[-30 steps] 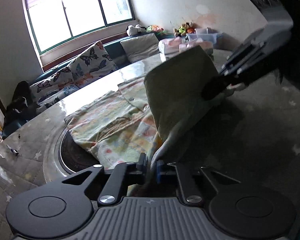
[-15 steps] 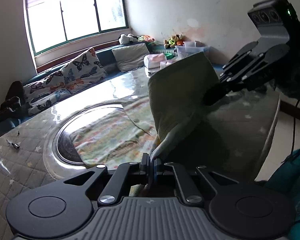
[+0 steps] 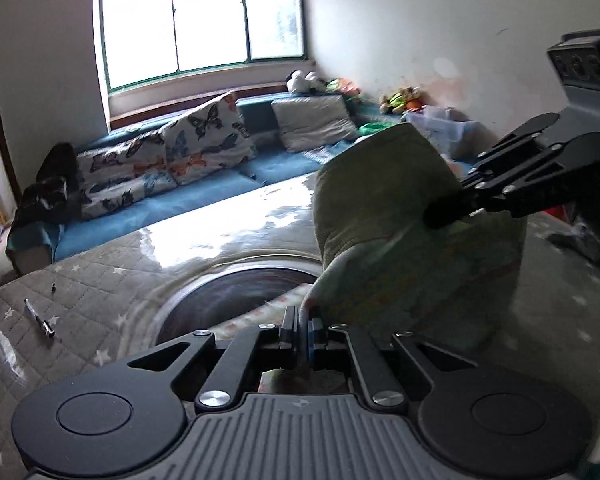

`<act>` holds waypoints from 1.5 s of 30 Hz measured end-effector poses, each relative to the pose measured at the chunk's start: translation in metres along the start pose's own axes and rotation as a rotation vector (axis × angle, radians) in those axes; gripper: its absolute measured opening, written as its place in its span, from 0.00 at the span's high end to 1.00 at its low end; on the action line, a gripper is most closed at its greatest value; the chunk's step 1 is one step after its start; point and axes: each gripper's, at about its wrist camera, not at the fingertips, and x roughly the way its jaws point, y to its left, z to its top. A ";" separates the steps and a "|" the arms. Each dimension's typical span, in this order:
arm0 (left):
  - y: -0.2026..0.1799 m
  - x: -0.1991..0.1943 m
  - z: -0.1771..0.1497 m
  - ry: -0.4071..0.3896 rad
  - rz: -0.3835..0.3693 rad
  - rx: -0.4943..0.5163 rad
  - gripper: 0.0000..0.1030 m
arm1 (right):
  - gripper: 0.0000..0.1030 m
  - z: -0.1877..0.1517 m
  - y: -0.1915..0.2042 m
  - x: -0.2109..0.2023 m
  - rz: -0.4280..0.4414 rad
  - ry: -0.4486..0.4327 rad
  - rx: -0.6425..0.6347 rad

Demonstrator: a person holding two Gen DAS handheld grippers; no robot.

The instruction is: Fold clothes

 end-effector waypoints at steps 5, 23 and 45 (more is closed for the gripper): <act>0.030 0.062 0.015 0.096 0.022 -0.041 0.95 | 0.93 0.008 -0.025 0.063 -0.048 0.053 0.045; 0.068 0.116 -0.005 0.199 0.169 -0.171 0.60 | 0.75 -0.068 -0.075 0.057 -0.242 0.104 0.208; 0.018 0.115 0.022 0.135 0.082 -0.179 0.59 | 0.96 -0.085 -0.098 0.064 -0.228 -0.002 0.436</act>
